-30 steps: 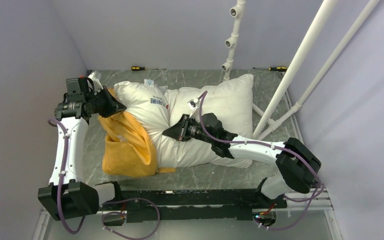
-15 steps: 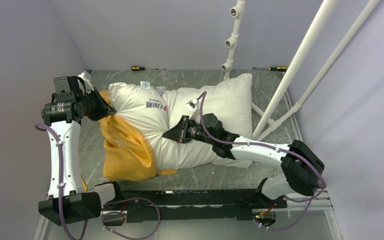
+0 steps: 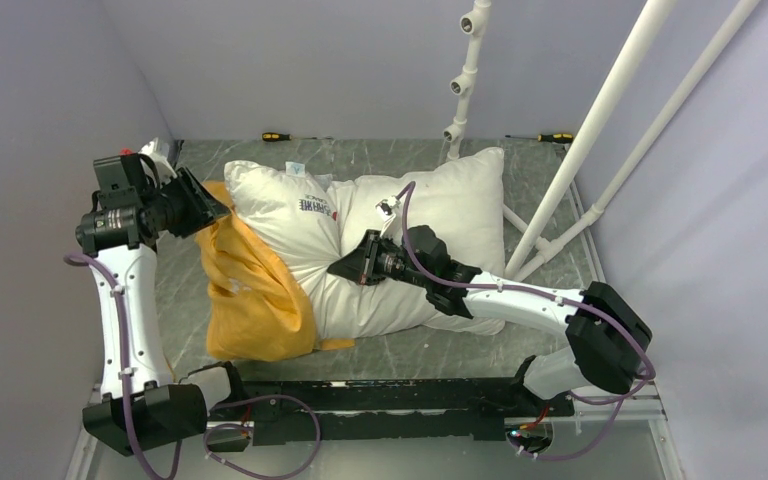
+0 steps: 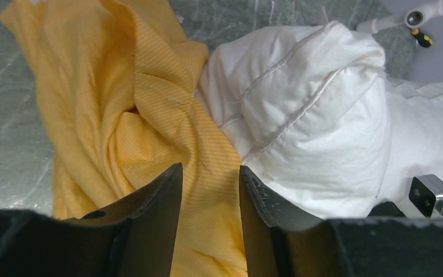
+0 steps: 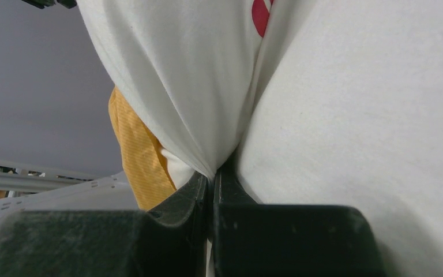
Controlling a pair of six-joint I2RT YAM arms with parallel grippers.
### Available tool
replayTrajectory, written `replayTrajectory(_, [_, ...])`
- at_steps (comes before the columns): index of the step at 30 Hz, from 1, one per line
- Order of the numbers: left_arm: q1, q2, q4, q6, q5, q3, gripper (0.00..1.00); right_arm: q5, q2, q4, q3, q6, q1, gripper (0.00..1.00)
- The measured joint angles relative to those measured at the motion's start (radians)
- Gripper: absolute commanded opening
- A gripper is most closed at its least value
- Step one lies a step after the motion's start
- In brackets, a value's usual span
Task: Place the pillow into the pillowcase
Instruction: Stuff the pillow into the pillowcase.
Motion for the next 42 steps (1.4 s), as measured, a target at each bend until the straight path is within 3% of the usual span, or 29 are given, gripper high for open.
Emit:
replayTrajectory(6, [0.000,0.006,0.071,-0.018,0.106,-0.067,0.42,0.000,0.000,-0.001,0.000,-0.001,0.000,0.00])
replayTrajectory(8, [0.000,0.011,0.095,-0.027,0.135,-0.072,0.31,0.000,0.000,-0.001,0.000,-0.001,0.000,0.00])
replayTrajectory(11, [0.000,0.012,0.113,-0.030,0.156,-0.080,0.01,0.000,0.000,-0.001,0.000,-0.001,0.000,0.00])
replayTrajectory(12, [0.000,0.012,0.114,-0.026,0.160,-0.083,0.00,0.000,0.000,-0.001,0.000,-0.001,0.000,0.00])
replayTrajectory(17, [0.000,0.011,0.109,-0.019,0.148,-0.083,0.00,0.000,0.000,-0.011,0.005,-0.006,0.000,0.00])
replayTrajectory(23, [0.000,-0.011,0.074,-0.028,0.032,-0.006,0.00,-0.001,-0.002,-0.052,0.024,-0.045,0.000,0.00])
replayTrajectory(28, [0.000,-0.092,0.150,-0.073,-0.026,0.019,0.00,-0.001,-0.019,-0.113,0.036,-0.123,0.011,0.00])
replayTrajectory(31, [0.000,-0.105,0.201,-0.105,-0.004,0.025,0.00,-0.011,-0.032,-0.143,0.036,-0.176,0.023,0.00])
replayTrajectory(42, [-0.019,0.077,0.377,-0.200,0.232,0.066,0.00,0.004,0.011,-0.233,0.115,-0.360,0.081,0.00])
